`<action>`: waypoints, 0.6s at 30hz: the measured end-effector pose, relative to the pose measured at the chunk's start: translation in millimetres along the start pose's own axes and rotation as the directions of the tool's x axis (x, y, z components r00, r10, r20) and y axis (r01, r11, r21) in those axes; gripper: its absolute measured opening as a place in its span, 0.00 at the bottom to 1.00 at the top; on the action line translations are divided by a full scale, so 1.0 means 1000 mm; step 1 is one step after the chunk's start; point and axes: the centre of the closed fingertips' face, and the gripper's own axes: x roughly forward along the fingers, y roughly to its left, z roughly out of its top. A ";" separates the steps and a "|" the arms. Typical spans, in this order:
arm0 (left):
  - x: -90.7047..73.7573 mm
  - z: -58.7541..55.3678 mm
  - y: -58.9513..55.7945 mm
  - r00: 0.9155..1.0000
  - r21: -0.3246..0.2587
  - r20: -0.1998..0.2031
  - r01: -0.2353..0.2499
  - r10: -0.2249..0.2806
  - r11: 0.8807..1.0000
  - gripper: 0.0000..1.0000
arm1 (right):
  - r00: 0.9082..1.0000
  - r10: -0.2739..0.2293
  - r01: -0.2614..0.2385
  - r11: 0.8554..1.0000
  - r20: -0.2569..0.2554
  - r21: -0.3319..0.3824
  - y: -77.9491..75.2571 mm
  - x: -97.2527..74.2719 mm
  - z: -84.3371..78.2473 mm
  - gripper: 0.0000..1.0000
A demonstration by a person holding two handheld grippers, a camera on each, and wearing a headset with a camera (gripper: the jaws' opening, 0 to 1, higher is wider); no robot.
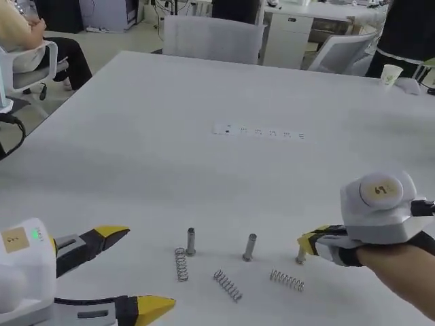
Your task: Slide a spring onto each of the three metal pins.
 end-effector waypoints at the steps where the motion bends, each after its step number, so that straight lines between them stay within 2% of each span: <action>1: 0.000 0.000 0.000 1.000 0.001 -0.001 0.000 0.000 1.000 0.73 | 1.000 0.001 -0.001 1.000 0.000 0.001 0.000 0.000 0.000 0.05; 18: 0.000 -0.001 -0.001 1.000 0.000 -0.003 0.006 -0.006 1.000 0.73 | 1.000 0.006 -0.006 1.000 -0.002 -0.011 0.002 0.001 -0.001 0.06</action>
